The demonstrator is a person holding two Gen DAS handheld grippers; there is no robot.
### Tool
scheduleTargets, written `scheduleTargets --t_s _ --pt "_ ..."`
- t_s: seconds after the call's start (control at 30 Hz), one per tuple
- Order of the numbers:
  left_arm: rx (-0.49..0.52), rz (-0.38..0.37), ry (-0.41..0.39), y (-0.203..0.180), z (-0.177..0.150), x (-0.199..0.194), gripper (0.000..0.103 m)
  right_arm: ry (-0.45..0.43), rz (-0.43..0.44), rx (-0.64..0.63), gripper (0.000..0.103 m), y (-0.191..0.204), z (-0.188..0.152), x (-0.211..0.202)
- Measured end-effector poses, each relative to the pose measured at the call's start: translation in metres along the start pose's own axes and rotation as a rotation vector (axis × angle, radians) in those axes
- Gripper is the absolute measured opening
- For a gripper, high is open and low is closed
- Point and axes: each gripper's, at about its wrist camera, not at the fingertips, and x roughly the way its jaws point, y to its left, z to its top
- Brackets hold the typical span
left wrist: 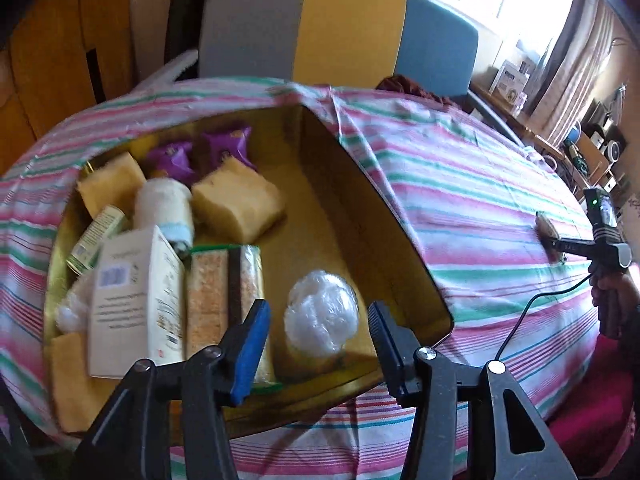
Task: Organize objects
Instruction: 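Carry the cracker packet into the gold tray and open the right tool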
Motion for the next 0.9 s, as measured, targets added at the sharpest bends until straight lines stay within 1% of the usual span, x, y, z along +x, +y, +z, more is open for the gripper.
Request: scheduleTargets --t_s 0.13,0.17,0.23,0.33,0.47,0.53,0.63,0.73,0.8,0.83,0.9 --pt "-0.013 0.037 -0.064 0.011 0.002 -0.02 0.052 0.06 -0.027 0.02 0.041 0.004 0.007 -0.004" --pt "-0.021 0.057 -0.082 0.017 0.003 -0.025 0.052 0.06 -0.017 0.03 0.041 0.007 0.009 -0.008" --pt "-0.046 0.083 -0.104 0.027 0.004 -0.032 0.053 0.041 0.033 0.04 0.041 0.019 0.012 -0.023" --pt "-0.078 0.13 -0.135 0.044 0.004 -0.04 0.053 -0.017 0.111 0.0 0.041 0.055 0.019 -0.055" --pt "-0.105 0.169 -0.15 0.059 -0.001 -0.047 0.053 -0.099 0.266 -0.085 0.041 0.127 0.027 -0.104" --pt "-0.117 0.179 -0.157 0.067 -0.004 -0.05 0.053 -0.138 0.349 -0.155 0.041 0.175 0.028 -0.128" --pt "-0.137 0.185 -0.163 0.075 -0.008 -0.053 0.053 -0.164 0.451 -0.258 0.041 0.243 0.023 -0.152" --pt "-0.156 0.186 -0.171 0.084 -0.012 -0.055 0.053 -0.162 0.498 -0.365 0.041 0.308 0.014 -0.161" --pt "-0.167 0.188 -0.176 0.089 -0.014 -0.057 0.053 -0.142 0.517 -0.407 0.041 0.341 0.011 -0.157" --pt "-0.174 0.188 -0.178 0.092 -0.014 -0.057 0.053 -0.137 0.523 -0.419 0.041 0.355 0.01 -0.154" --pt "-0.189 0.192 -0.18 0.098 -0.017 -0.059 0.054 -0.138 0.501 -0.443 0.041 0.378 0.011 -0.147"
